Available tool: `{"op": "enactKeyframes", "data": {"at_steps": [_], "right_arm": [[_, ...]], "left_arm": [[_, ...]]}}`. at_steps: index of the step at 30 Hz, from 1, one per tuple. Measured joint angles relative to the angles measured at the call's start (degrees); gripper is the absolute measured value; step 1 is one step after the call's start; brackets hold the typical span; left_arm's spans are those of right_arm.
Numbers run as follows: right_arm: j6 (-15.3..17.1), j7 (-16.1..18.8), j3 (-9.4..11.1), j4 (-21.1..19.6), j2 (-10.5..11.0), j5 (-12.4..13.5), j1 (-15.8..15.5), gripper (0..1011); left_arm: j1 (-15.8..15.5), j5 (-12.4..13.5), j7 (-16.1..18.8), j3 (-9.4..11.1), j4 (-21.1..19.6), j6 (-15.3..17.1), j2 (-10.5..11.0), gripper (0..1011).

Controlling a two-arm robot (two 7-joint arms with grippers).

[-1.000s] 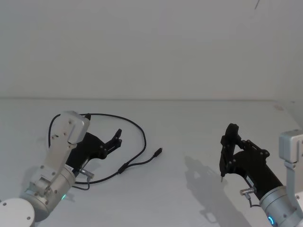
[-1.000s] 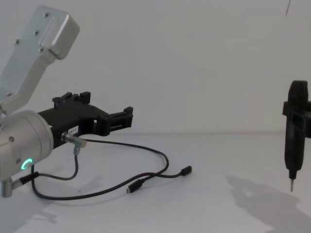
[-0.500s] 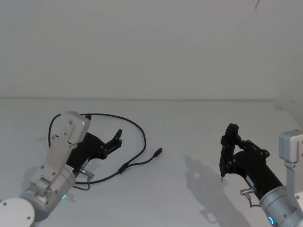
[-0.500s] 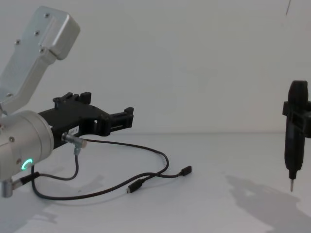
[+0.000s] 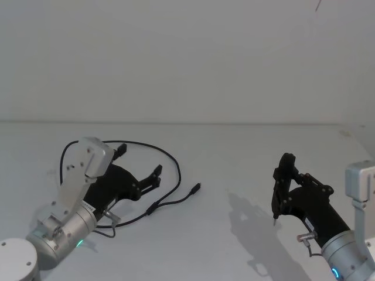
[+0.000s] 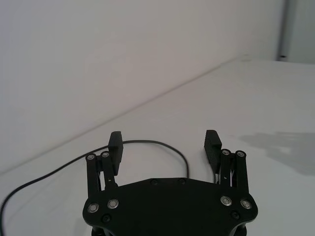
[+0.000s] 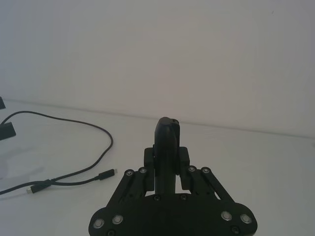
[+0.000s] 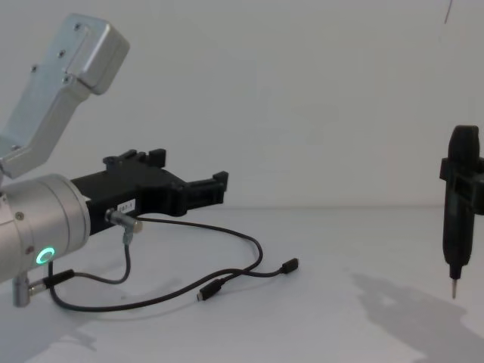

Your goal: Pick up the data cable with the one hand.

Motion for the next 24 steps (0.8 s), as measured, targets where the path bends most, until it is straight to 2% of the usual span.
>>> {"op": "enactKeyframes", "data": {"at_steps": [14,24], "right_arm": [[0.0,0.0,0.0,0.0,0.0,0.0,0.0,279],[0.0,0.0,0.0,0.0,0.0,0.0,0.0,279]], "left_arm": [[-1.8,-6.8,-12.4,0.2,2.6,0.8,1.6,1001],[-3.5,-12.6,-22.7,0.9,5.2,3.4,3.4,1001]]}}
